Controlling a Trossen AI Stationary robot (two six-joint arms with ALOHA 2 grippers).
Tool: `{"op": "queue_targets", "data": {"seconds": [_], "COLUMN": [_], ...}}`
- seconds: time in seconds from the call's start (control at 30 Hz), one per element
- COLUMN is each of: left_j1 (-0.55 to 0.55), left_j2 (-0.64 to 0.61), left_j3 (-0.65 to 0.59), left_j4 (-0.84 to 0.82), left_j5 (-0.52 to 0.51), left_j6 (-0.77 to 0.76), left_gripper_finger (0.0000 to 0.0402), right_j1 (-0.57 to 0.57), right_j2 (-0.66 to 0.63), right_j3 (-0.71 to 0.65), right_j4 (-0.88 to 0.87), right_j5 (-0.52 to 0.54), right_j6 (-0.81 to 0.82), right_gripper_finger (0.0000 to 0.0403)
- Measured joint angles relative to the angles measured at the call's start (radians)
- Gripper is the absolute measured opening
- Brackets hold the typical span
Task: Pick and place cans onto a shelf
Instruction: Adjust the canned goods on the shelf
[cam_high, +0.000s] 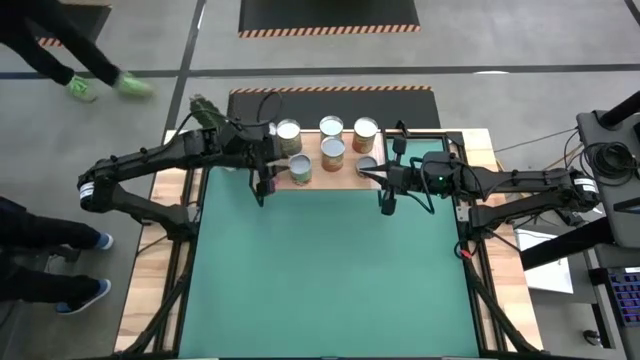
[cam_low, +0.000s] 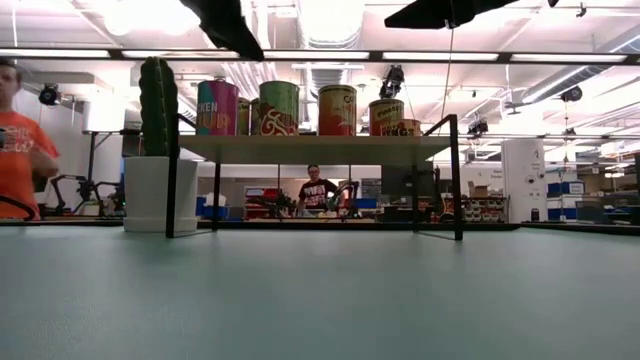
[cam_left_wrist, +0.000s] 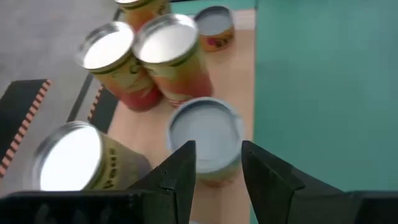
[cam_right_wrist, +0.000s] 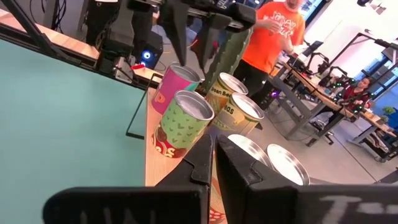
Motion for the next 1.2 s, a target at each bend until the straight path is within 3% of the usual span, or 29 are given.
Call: {"op": "queue_targets", "data": {"seconds": [0.17,0.27,0.4,0.53,0.6,0.87,1.2], "left_j1": [-0.012,-0.012,-0.011,-0.005,0.010,0.132,0.202], "left_j2": [-0.002,-0.012,-0.034,-0.054,-0.058,-0.049,0.008], "left_j3": [0.000,0.000,0.000,0.000,0.000,0.000,0.000], "left_j4": [-0.071,-0.117,-0.156,-0.181,-0.198,-0.182,-0.178], "left_j5": [-0.005,-0.076,-0.250,-0.540,-0.625,-0.587,-0.568], "left_j6": [0.005,0.018,0.062,0.098,0.108,0.146,0.148], "left_gripper_finger": [0.0111,0.0111,0.0111,0.0108,0.0097,0.0007,0.0001], "right_j1": [0.000,0.000,0.000,0.000,0.000,0.000,0.000], "right_j2": [0.000,0.000,0.000,0.000,0.000,0.000,0.000], "right_j3": [0.000,0.000,0.000,0.000,0.000,0.000,0.000], "right_j4": [0.000,0.000,0.001,0.001,0.001,0.001,0.001], "right_j5": [0.000,0.000,0.000,0.000,0.000,0.000,0.000], "right_j6": [0.000,0.000,0.000,0.000,0.000,0.000,0.000], "right_gripper_finger": [0.0009,0.0009,0.0009,0.0009,0.0009,0.0009,0.0009]}}
